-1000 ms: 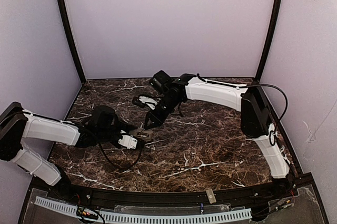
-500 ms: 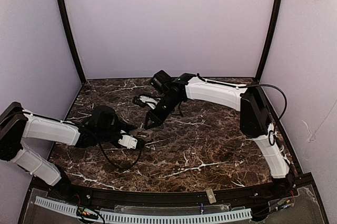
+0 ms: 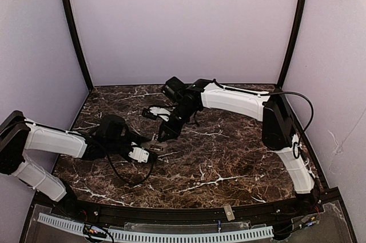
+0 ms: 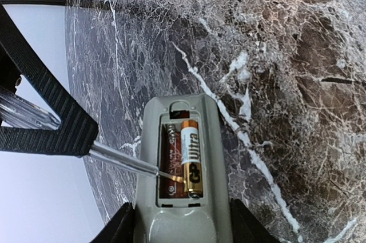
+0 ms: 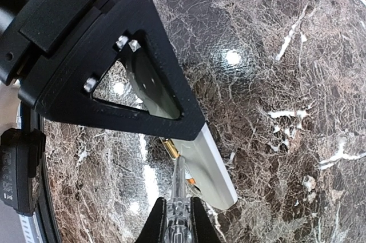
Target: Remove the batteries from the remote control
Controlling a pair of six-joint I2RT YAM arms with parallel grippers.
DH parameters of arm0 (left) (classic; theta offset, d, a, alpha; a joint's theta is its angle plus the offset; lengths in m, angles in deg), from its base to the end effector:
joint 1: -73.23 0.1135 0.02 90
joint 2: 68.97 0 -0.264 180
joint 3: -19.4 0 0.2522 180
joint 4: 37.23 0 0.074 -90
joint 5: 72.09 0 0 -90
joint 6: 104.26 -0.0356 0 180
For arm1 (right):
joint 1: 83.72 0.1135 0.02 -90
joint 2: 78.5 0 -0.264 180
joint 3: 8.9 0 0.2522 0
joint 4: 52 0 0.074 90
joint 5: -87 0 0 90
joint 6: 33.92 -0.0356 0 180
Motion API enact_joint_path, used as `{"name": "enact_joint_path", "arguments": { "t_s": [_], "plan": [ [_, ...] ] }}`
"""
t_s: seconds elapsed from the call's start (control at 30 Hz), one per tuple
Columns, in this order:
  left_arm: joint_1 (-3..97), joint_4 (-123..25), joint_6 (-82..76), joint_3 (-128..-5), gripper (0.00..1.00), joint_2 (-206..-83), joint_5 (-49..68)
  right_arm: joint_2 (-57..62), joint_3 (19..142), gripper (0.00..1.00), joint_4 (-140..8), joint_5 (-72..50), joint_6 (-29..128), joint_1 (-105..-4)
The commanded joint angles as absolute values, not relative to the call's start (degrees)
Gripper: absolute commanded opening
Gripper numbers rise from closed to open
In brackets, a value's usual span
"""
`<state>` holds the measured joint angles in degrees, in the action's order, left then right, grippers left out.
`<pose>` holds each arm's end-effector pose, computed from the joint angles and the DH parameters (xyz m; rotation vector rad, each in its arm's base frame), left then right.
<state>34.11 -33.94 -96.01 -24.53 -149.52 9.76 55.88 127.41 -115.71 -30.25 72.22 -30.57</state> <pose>0.2066 -0.1745 0.1635 1.9174 0.9924 0.2797 0.2908 0.4152 0.2176 -1.6731 2.1314 0.8374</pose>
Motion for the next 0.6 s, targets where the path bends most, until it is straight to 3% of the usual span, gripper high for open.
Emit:
{"name": "enact_joint_path", "arguments": {
  "t_s": [0.0, 0.57],
  "plan": [
    [33.25, -31.05, -98.41, -26.61, 0.0, -147.8, 5.35, 59.66, 130.53, 0.0, -119.59, -31.08, 68.95, -30.6],
    [33.26, -31.66, -99.16, -26.72, 0.0, -146.96, 6.08, 63.21, 135.6, 0.0, -122.6, -34.47, 50.83, -32.86]
  ]
}}
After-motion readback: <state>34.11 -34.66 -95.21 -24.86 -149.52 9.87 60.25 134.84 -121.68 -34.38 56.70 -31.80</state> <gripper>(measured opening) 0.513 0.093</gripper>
